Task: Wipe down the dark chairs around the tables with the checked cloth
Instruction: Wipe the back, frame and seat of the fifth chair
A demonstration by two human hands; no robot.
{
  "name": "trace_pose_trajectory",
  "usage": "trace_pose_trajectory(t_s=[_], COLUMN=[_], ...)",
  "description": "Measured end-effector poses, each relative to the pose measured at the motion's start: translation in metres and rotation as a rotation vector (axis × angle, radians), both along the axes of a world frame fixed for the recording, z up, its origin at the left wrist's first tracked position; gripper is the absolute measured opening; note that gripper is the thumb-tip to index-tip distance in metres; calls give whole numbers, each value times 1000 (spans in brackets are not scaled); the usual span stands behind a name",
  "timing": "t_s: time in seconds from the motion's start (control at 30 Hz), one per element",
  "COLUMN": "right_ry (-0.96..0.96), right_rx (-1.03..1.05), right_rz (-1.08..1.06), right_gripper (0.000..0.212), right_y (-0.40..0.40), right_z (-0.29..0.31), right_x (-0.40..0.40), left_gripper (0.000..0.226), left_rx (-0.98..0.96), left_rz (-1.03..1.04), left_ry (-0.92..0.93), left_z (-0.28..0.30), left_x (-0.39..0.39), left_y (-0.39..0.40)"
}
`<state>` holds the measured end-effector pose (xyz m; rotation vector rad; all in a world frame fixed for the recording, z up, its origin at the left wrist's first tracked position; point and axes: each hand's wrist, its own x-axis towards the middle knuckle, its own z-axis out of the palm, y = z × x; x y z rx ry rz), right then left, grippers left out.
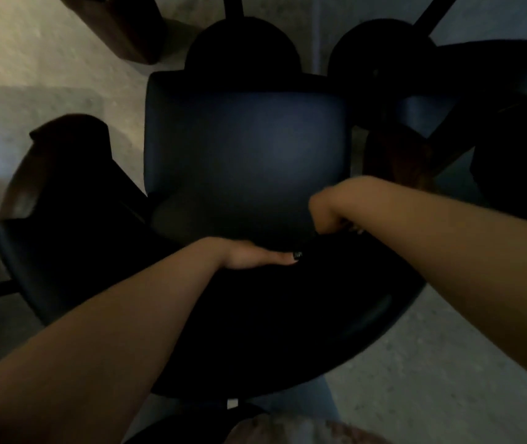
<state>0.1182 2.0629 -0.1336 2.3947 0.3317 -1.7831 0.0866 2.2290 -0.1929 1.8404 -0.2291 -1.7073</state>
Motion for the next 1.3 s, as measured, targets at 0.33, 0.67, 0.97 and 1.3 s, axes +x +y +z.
trace_pose_trajectory(t_s=[0.33,0.67,0.97,1.3], right_ry=[149,-78,-742,-410], right_rx=[108,1021,1093,1174], right_rz=[-85,-1847,-1768,-2356], right_gripper=[19,14,18,58], right_y=[-5,11,32,50], right_z=[-28,-15,8,-6], right_x=[-57,-16,11,53], left_gripper=[96,38,48,31], left_rx=[165,-21,-415,-512], left_rz=[49,722,1177,1199], left_ry=[378,253,105,17], left_z=[-33,12,40,29], left_x=[-71,-7,53,113], left_y=[22,2,7,35])
